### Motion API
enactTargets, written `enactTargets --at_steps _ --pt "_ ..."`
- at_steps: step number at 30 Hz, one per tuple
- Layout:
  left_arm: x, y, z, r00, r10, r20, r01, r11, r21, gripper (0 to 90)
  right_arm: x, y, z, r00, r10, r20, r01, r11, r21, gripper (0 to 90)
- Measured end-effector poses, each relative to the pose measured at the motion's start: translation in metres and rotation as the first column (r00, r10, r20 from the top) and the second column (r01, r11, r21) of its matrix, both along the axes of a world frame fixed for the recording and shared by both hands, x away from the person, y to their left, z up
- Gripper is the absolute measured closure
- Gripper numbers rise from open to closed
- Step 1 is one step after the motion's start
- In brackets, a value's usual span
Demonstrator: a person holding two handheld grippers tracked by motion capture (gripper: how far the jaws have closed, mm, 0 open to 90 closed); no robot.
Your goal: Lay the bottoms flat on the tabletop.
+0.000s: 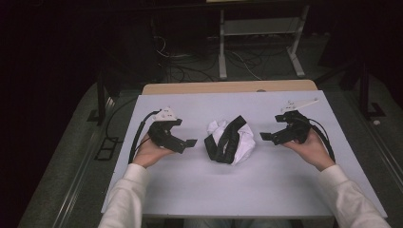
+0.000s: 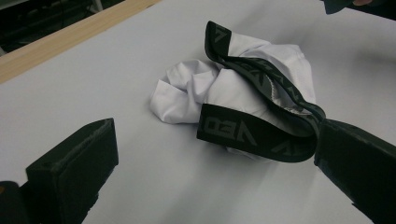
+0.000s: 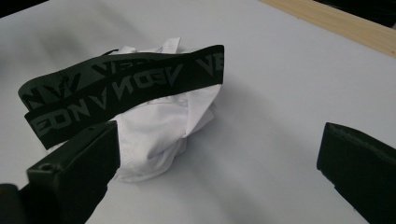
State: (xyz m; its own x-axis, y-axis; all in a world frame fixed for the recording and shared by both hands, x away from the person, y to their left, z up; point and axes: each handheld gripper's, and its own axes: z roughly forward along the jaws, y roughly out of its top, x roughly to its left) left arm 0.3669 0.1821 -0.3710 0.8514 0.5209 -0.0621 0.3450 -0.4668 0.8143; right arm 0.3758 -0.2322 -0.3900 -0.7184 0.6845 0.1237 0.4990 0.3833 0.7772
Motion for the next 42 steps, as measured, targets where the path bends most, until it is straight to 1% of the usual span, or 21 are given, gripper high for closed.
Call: enactTargets --at_steps 5,8,15,20,22,24,27,31,33,35,38,40,42 --pt "0.003 -0.003 -0.003 1.0 -0.005 0.001 0.005 1.0 -0.007 0.0 0.004 0.005 -0.004 0.9999 0.005 -0.009 -0.005 1.0 0.003 0.0" --pt "0.007 -0.005 -0.007 1.0 0.001 -0.008 -0.002 0.9999 -0.017 0.0 0.008 0.009 -0.007 0.9999 0.005 -0.014 -0.005 1.0 0.009 0.0" --pt "0.016 -0.01 -0.019 0.9997 0.006 -0.026 -0.007 0.9993 -0.037 0.0 0.018 0.02 -0.015 0.9996 0.01 -0.028 -0.009 1.0 0.013 0.0" --pt "0.021 -0.013 -0.029 0.9986 0.006 -0.052 -0.008 0.9992 -0.04 0.0 0.024 0.027 -0.02 0.9989 0.012 -0.044 -0.011 1.0 0.011 0.0" --pt "0.023 -0.015 -0.033 0.9977 0.004 -0.068 -0.006 0.9996 -0.026 0.0 0.027 0.03 -0.02 0.9989 0.013 -0.046 -0.013 1.0 0.005 0.0" --pt "0.024 -0.016 -0.035 0.9968 0.008 -0.079 -0.01 0.9996 -0.026 0.0 0.03 0.033 -0.02 0.9988 0.012 -0.048 -0.012 1.0 0.0 0.0" --pt "0.027 -0.018 -0.038 0.9965 0.005 -0.084 -0.008 0.9994 -0.034 5.3 0.034 0.035 -0.02 0.9989 0.006 -0.046 -0.006 1.0 0.001 0.0" --pt "0.031 -0.019 -0.044 0.9931 0.002 -0.118 -0.008 0.9985 -0.053 9.9 0.041 0.037 -0.022 0.9976 -0.004 -0.069 0.004 1.0 0.0 0.0" --pt "0.033 -0.019 -0.046 0.9917 0.003 -0.128 -0.011 0.9984 -0.056 11.3 0.044 0.038 -0.023 0.9968 0.0 -0.08 0.0 1.0 0.006 4.3" --pt "0.036 -0.02 -0.05 0.9904 0.003 -0.138 -0.012 0.9979 -0.064 13.5 0.048 0.04 -0.024 0.9963 0.008 -0.086 -0.007 1.0 0.013 6.3" --pt "0.039 -0.021 -0.055 0.9879 0.007 -0.155 -0.02 0.9967 -0.079 14.4 0.051 0.043 -0.026 0.9964 0.014 -0.084 -0.012 1.0 0.022 10.2" --pt "0.042 -0.023 -0.059 0.9847 0.002 -0.174 -0.018 0.9959 -0.089 15.3 0.054 0.046 -0.027 0.9961 0.023 -0.085 -0.02 0.999 0.038 13.5" --pt "0.044 -0.025 -0.064 0.9815 -0.008 -0.191 -0.011 0.9947 -0.102 16.9 0.056 0.049 -0.029 0.9949 0.029 -0.096 -0.025 0.999 0.043 14.5"
